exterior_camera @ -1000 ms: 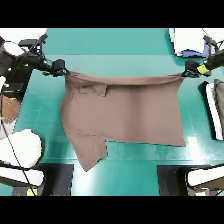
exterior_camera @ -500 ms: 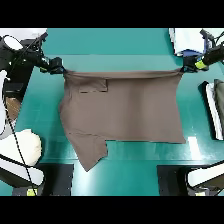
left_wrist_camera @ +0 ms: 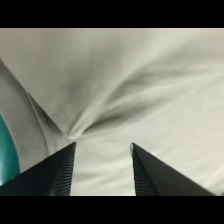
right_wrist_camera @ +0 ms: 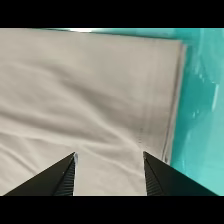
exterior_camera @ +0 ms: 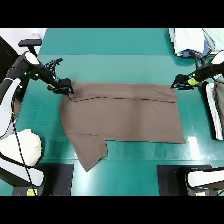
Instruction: Fold the shirts.
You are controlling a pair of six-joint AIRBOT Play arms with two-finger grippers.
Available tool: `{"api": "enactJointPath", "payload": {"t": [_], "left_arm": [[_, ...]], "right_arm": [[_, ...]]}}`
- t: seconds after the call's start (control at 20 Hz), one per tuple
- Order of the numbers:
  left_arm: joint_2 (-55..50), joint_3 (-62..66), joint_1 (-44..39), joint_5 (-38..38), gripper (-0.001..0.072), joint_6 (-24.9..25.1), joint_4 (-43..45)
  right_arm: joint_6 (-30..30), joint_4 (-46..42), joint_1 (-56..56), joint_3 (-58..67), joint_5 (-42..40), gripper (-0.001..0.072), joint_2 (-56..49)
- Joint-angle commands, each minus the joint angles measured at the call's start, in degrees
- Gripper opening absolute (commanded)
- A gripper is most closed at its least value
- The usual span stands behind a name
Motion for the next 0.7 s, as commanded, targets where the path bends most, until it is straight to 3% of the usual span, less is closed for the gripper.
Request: {"api": "enactJointPath", "payload": {"t": [0.0,0.15,0.4,0.65], "left_arm": [[3.72,-1.62,-0.28,-1.68,0.042,-1.77,4.31],[15.12,-12.85,-0.28,0.79,0.0421,-3.06,7.8],[37.05,-43.65,-0.7,5.46,0.0421,-7.85,6.69],[47.47,-59.8,-0.7,6.88,0.0421,-9.66,-0.13]], "right_arm": [[0.02,1.97,-0.22,-1.2,1.86,0.0478,3.15],[0.02,2.1,-0.26,-4.94,3.48,0.0478,10.82],[0.02,2.21,-0.28,-14.51,-1.29,0.0478,22.4],[0.02,2.25,-0.28,-17.27,-2.91,0.0477,26.67]]}}
